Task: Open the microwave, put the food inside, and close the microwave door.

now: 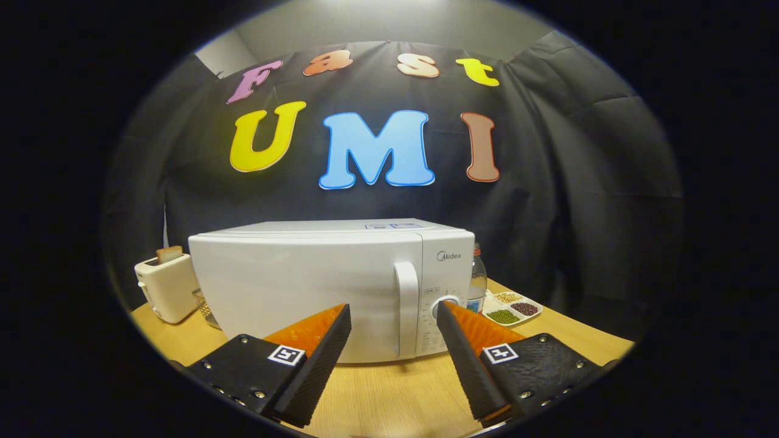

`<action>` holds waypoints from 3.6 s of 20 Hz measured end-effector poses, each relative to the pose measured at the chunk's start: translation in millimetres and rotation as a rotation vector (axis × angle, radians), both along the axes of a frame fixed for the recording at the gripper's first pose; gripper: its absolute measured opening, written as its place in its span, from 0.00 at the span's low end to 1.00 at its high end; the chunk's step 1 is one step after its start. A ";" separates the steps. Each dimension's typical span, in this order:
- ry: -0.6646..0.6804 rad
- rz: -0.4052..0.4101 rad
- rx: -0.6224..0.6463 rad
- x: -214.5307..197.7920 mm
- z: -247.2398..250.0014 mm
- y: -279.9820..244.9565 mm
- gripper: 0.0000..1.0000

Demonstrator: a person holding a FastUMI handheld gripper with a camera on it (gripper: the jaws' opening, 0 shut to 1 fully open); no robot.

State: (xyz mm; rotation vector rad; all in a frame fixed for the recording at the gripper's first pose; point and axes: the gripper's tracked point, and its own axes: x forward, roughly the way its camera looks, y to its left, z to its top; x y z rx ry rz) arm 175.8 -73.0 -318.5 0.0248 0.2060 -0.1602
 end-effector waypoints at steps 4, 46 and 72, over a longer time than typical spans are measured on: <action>-0.008 -0.009 0.051 35.5 -10.9 -9.8 0.80; -0.106 0.272 0.036 -191.2 8.0 168.1 0.11; -0.217 0.746 -0.057 -303.5 15.3 292.3 0.51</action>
